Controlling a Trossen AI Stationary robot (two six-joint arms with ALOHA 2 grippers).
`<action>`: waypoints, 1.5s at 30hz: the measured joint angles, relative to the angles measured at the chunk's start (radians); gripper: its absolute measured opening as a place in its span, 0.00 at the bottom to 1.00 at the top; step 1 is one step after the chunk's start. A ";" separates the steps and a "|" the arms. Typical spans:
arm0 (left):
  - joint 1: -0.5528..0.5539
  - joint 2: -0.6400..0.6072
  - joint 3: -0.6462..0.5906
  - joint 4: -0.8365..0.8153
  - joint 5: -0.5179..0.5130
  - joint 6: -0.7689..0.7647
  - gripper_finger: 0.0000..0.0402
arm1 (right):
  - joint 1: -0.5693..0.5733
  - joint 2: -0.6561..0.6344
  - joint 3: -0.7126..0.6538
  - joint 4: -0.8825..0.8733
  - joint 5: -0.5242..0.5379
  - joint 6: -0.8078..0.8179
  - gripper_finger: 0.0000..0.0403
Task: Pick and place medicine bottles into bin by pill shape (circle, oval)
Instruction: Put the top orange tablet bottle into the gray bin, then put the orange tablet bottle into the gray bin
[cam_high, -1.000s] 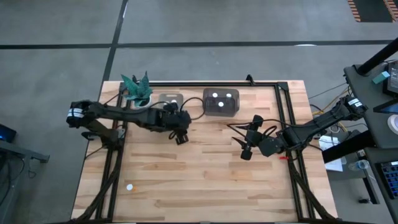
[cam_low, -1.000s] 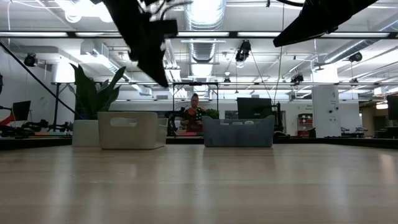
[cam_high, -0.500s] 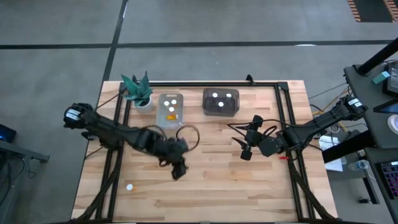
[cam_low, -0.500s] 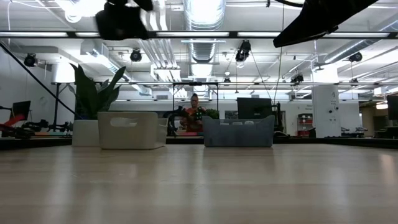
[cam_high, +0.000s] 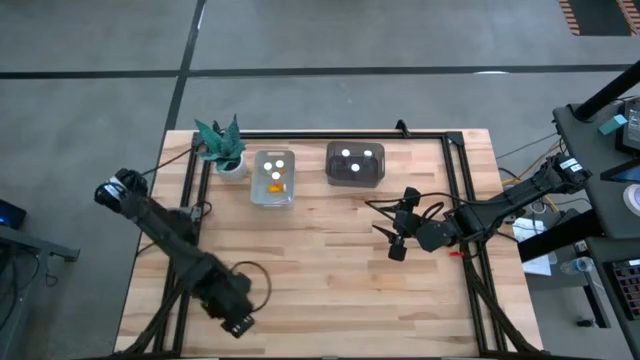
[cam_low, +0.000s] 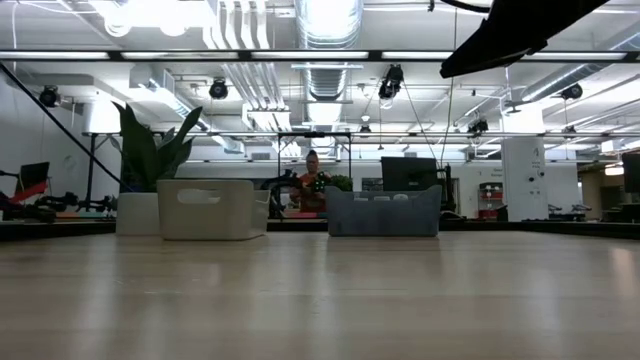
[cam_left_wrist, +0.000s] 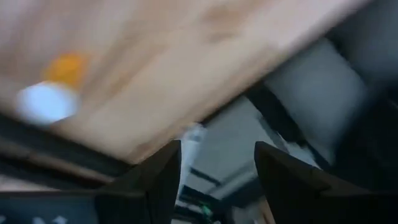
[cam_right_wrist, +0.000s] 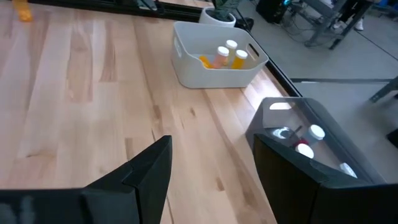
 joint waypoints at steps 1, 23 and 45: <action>-0.030 0.000 0.000 -0.041 -0.024 -0.052 0.47 | 0.000 0.000 0.000 0.000 0.000 0.000 0.53; -0.211 0.010 -0.136 -0.135 -0.203 -0.286 0.47 | 0.000 0.000 0.000 0.007 0.000 -0.004 0.53; -0.197 0.010 -0.182 0.009 -0.487 -0.161 0.47 | 0.000 0.000 0.000 0.008 0.000 -0.006 0.53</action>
